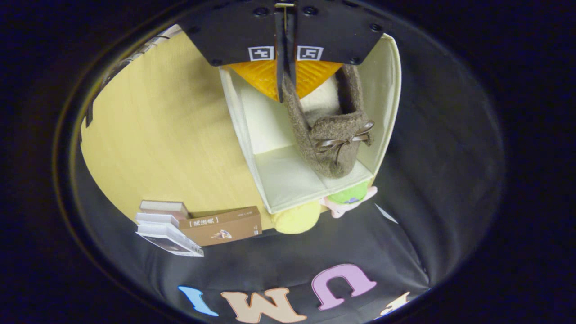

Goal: Open the storage box then place both shoes into the box .Put the left shoe in first, then the right shoe, with the right side of both shoes facing outward in a uniform manner.

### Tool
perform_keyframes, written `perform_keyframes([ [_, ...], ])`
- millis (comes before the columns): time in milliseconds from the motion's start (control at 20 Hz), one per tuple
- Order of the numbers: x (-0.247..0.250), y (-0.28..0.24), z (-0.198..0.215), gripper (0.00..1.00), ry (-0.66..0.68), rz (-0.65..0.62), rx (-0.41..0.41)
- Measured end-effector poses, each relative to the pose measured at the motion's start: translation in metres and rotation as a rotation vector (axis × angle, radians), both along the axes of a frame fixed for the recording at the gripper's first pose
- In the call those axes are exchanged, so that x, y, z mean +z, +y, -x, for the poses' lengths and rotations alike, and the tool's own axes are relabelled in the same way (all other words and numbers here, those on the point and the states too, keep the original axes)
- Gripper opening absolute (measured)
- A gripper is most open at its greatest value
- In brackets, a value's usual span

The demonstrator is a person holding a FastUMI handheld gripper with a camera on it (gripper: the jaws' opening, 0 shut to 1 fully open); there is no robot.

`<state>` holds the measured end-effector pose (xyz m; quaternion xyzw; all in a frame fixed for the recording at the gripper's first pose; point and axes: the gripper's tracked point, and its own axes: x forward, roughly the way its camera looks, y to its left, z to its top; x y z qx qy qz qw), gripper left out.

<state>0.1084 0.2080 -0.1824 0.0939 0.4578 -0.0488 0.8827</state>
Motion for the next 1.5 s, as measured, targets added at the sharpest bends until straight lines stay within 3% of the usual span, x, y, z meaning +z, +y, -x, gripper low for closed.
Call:
perform_keyframes([
  [150, 0.002, 0.007, -0.003, 0.09, -0.013, -0.005, 0.034],
  [350, 0.024, 0.017, 0.001, 0.39, -0.067, -0.047, 0.086],
  [650, 0.079, 0.006, 0.009, 0.85, -0.260, 0.135, 0.204],
  [750, 0.082, 0.008, 0.018, 1.00, -0.291, 0.125, 0.220],
  [1000, 0.104, -0.012, 0.028, 1.00, -0.401, 0.118, 0.239],
  [1300, 0.158, -0.052, 0.047, 0.99, -0.718, 0.164, 0.256],
  [1500, 0.166, -0.083, 0.076, 0.99, -0.875, 0.207, 0.242],
])
